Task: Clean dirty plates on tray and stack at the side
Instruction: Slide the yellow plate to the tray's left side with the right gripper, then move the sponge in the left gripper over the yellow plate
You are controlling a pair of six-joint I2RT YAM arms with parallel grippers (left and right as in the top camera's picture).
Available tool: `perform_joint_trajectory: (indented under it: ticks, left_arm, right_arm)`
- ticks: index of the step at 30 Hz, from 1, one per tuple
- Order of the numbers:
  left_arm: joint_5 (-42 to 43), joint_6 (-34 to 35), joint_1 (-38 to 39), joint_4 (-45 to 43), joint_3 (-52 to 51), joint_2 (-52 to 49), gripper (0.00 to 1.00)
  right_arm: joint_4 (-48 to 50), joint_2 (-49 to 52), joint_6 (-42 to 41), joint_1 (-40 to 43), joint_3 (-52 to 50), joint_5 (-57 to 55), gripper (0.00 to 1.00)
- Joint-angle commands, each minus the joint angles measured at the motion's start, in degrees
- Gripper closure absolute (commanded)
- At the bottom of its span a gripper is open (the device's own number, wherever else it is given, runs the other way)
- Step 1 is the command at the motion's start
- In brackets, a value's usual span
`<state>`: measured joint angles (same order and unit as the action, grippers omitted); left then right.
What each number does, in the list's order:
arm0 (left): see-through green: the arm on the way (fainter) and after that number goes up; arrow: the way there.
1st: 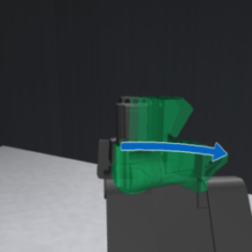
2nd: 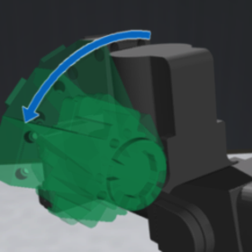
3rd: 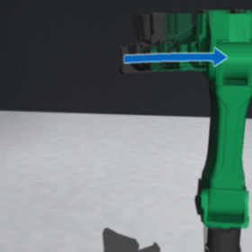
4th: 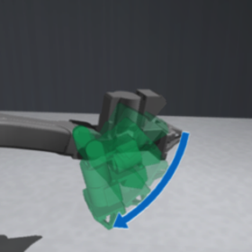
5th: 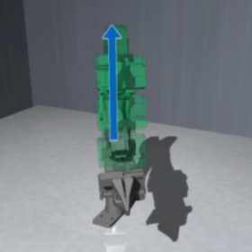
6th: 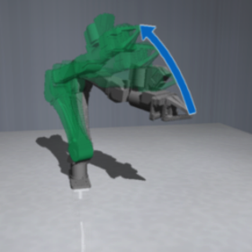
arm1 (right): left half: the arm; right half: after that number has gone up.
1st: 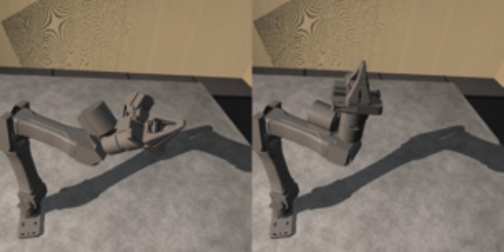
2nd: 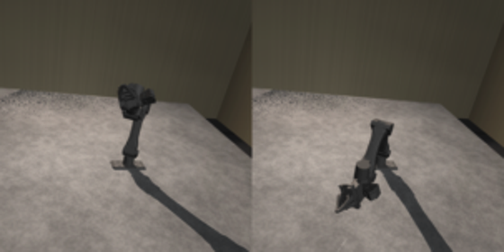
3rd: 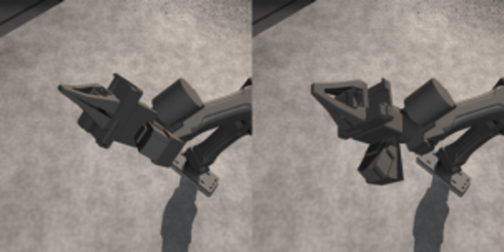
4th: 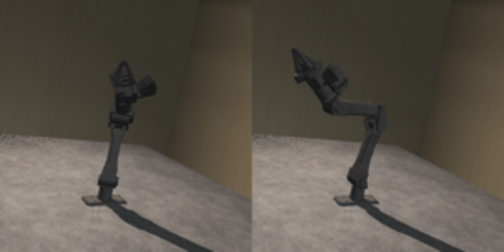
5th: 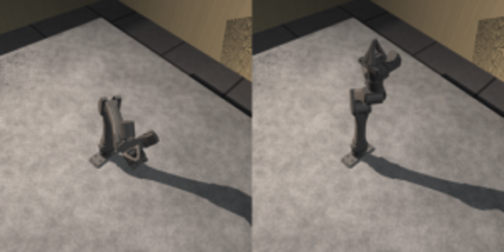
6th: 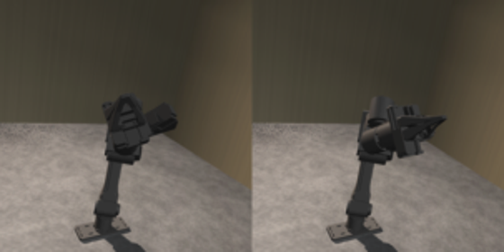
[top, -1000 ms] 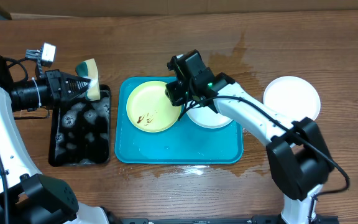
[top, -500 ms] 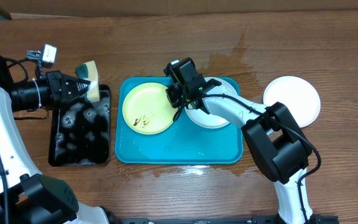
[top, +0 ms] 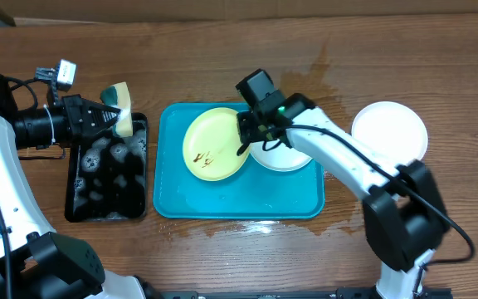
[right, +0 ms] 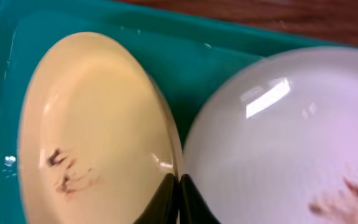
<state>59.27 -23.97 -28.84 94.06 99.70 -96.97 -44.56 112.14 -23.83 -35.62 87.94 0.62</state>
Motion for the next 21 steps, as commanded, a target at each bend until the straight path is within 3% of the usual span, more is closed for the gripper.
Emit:
perform_joint_trajectory:
  ticks: [1,7,11,14,15,16,17,19,21]
  left_arm:
    - [-1.40,0.44,0.39,-0.15,0.26,1.53,0.96]
    - [-2.10,0.90,0.39,-0.31,0.26,1.53,0.96]
    - [-2.25,0.92,0.39,-0.28,0.26,1.53,0.96]
    - [-3.39,2.03,0.39,-0.55,0.26,1.53,0.96]
    - [-4.04,2.51,0.39,-0.98,0.26,1.53,0.96]
    - [-6.10,4.44,0.50,-1.95,0.26,1.53,0.96]
    - [-7.15,5.27,0.66,-2.36,0.26,1.53,0.96]
    - [-9.01,6.88,1.16,-3.06,0.26,1.53,0.96]
    - [-10.62,7.98,1.90,-3.56,0.26,1.53,0.96]
  right_arm:
    - [-4.09,-0.90,-18.18,-0.24,-0.31,-1.62,0.96]
    - [-6.08,-0.90,-31.85,-3.67,-5.44,0.42,0.96]
    - [-5.57,-0.90,-32.28,-6.21,-6.97,-4.83,0.96]
    - [-5.09,-0.92,-28.00,-6.80,-6.78,-13.42,0.96]
    - [-4.59,-0.94,-25.05,-6.69,-6.56,-14.80,0.89]
    - [-3.56,-0.98,-17.70,-5.88,-5.73,-14.78,0.52]
    - [-3.17,-0.98,-14.58,-5.46,-5.29,-14.03,0.40]
    - [-1.51,-0.98,-10.49,-4.79,-5.03,-9.57,0.35]
    - [-0.33,-0.92,-9.77,-4.39,-5.07,-2.12,0.46]
